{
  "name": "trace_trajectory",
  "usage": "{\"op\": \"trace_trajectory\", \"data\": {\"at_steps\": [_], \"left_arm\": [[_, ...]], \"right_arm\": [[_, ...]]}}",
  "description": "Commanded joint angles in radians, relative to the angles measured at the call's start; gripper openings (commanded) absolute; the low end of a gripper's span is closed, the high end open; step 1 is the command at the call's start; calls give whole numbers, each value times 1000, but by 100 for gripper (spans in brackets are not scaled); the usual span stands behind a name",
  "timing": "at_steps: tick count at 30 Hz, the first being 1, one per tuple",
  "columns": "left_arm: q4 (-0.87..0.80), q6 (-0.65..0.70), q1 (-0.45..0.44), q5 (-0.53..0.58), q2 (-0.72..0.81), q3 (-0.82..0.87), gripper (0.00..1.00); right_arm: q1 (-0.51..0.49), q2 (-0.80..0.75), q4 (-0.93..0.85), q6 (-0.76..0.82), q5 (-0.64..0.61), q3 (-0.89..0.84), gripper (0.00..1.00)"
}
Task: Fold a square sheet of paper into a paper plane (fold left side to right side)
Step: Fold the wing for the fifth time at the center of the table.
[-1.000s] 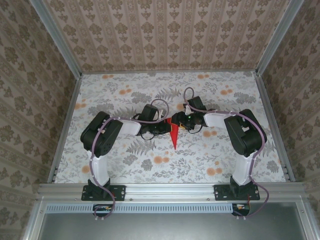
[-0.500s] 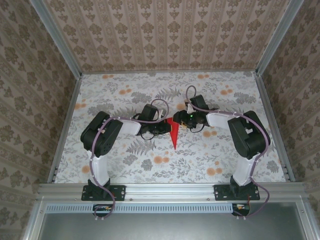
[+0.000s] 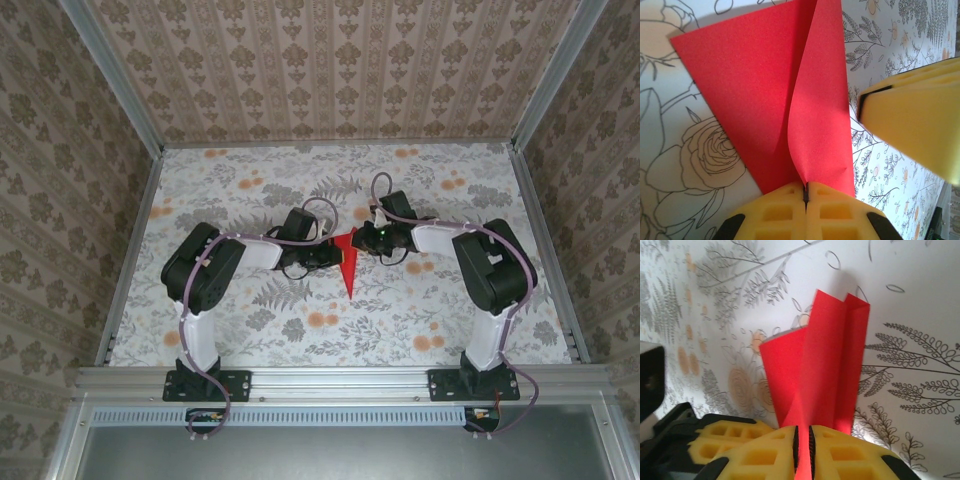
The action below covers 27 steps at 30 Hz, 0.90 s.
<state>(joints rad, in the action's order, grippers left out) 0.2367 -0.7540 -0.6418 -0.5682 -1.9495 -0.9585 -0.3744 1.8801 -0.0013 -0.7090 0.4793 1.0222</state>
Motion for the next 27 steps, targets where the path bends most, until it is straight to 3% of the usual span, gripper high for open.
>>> {"op": "trace_trajectory", "data": {"at_steps": [1,27], "left_arm": [[-88,31,8,74,-35,-6,0],[-137,39,12,93,-14,-9,0]], "right_arm": [[-6,22,-21,21,6,41,17],[-6,87,-220,86,-112,84,15]]}}
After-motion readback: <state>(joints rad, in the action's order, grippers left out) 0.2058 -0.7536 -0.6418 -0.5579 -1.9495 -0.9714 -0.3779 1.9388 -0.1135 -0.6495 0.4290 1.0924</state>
